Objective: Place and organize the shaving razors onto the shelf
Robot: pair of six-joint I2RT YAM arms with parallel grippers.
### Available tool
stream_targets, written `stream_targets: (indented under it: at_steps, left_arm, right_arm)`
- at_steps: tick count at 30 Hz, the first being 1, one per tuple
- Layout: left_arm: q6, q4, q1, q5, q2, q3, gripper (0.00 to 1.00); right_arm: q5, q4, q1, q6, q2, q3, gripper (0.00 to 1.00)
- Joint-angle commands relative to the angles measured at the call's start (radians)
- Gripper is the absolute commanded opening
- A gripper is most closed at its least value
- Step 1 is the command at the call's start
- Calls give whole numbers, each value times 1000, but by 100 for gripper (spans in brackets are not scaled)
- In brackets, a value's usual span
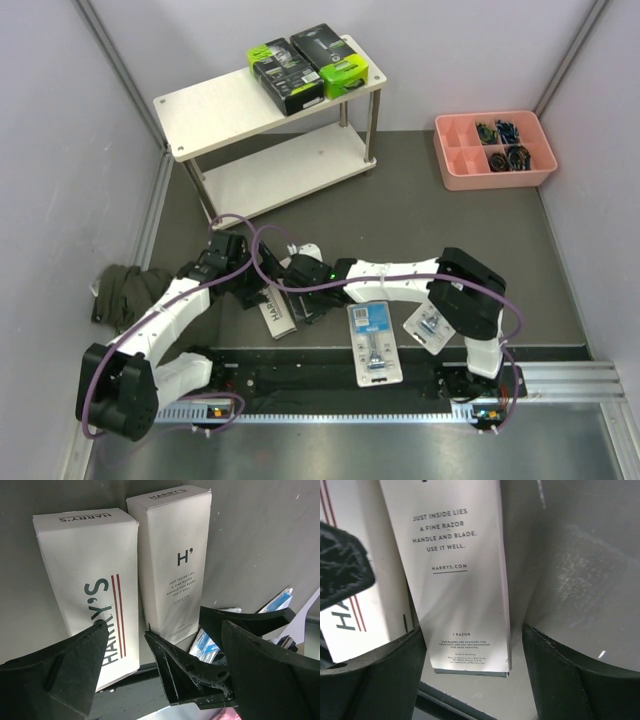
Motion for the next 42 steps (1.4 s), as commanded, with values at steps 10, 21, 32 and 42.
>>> stream_targets:
  at_steps: [10,21,32,42]
  left_arm:
    - [-2,18,-3,24,-15,-17,98]
    - [-11,38,-1,33,-18,-2,98]
    - [-45,235,-1,133,-11,3,99]
    - [-102,574,-1,245,-58,-97,99]
  right_arm:
    - [85,-29,12,14,31,1,39]
    - [133,-59,13,5,-67,-22,34]
    - [148,-70,12,0,-288,-91,31]
    - [9,-3,12,-34,-420,-140,31]
